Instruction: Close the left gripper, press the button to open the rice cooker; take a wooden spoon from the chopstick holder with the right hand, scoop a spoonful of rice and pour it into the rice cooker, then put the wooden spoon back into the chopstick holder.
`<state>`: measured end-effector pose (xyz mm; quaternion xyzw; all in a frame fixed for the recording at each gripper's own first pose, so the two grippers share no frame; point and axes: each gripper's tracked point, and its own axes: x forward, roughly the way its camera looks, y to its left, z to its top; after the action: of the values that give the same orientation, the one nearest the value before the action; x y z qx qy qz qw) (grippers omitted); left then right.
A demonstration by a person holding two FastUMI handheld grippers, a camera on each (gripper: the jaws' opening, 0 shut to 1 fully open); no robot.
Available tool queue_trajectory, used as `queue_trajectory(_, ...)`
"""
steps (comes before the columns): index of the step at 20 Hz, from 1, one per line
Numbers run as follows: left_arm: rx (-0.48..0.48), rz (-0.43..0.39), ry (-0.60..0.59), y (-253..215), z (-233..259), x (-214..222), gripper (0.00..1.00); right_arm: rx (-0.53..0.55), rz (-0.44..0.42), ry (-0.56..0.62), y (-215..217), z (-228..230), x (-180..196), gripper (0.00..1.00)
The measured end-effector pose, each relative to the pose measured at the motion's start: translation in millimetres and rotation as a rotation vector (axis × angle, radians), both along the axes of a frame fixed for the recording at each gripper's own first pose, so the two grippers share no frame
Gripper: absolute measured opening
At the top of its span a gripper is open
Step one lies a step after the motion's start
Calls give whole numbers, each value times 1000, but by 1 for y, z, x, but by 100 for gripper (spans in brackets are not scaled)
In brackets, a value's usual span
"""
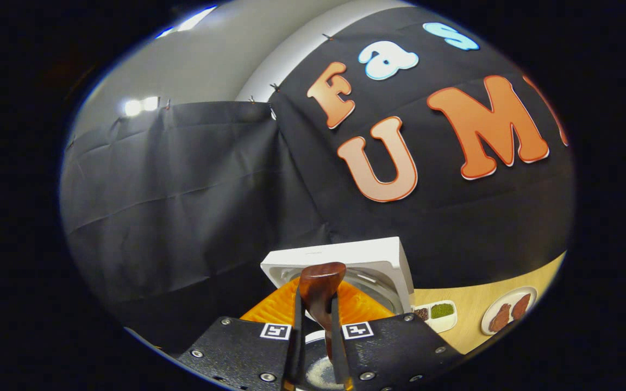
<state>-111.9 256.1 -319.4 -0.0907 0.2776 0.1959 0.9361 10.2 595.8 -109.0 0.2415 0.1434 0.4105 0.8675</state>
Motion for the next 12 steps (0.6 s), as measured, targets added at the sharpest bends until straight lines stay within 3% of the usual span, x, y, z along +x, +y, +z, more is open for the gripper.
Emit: queue_trajectory(12,24,-18,-15,-9,8,2,83,-132,154,-405,19,39,-48,20)
